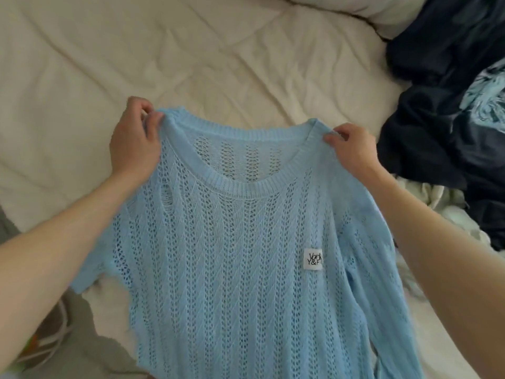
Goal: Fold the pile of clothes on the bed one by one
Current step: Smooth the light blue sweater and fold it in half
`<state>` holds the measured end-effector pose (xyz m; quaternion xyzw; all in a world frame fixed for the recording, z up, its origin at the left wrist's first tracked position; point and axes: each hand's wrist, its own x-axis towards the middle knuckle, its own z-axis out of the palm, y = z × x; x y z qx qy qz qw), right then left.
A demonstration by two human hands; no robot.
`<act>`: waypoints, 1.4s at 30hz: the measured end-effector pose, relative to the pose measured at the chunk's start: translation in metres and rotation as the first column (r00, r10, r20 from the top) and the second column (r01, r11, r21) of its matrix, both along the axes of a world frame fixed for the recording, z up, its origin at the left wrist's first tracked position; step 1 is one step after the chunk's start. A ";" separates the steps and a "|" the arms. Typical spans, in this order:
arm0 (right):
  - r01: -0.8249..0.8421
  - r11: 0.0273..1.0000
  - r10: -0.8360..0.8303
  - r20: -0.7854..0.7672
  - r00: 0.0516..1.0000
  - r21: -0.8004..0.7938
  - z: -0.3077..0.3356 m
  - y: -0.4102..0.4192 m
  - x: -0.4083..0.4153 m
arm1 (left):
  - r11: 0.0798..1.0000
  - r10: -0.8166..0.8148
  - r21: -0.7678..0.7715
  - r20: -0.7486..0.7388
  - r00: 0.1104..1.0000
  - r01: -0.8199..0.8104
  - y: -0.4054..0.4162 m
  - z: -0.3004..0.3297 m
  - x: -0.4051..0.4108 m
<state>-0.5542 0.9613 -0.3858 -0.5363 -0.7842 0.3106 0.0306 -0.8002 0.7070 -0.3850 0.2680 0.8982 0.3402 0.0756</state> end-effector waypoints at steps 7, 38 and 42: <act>-0.016 1.000 0.016 0.081 0.997 -0.009 -0.021 -0.019 0.017 | 0.908 -0.149 -0.414 -0.168 0.975 0.067 0.007 -0.008 0.023; -0.300 0.779 0.288 -0.111 0.951 -0.551 0.070 -0.247 0.178 | 0.983 0.083 -0.100 0.990 0.113 0.152 -0.030 0.033 0.271; -0.037 0.967 0.055 0.067 0.996 -0.252 0.049 -0.244 0.210 | 0.933 0.163 -0.246 0.940 0.298 0.264 -0.030 0.023 0.290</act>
